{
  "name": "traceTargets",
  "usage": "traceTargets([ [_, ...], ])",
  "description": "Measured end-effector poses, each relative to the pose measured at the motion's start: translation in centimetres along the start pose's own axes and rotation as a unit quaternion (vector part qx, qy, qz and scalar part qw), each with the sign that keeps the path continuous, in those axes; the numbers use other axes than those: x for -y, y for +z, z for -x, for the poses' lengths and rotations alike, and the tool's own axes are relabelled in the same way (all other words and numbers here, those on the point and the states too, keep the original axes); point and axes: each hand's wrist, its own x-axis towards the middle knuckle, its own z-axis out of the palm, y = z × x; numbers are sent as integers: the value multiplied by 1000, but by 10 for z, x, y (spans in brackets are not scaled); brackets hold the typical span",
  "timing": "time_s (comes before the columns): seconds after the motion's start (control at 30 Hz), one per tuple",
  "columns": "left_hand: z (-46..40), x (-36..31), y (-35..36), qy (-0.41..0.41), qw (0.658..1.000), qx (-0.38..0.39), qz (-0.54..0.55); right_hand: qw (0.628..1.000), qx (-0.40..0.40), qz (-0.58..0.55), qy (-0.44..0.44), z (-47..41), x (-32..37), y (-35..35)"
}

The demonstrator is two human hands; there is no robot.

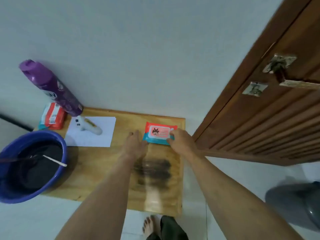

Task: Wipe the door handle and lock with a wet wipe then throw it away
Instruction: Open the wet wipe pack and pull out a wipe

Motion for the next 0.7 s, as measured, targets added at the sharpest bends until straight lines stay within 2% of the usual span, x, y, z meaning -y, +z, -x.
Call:
traceTargets([
  [0.2, -33, -3, 20, -12, 1000, -2, 25, 994, -7, 64, -92, -36, 14, 21],
  [0.4, -56, 4, 34, -34, 995, -28, 87, 988, 8, 112, -105, -54, 20, 37],
  [0.7, -64, 18, 36, -30, 991, -23, 128, 944, 47, 251, -207, -55, 17, 34],
])
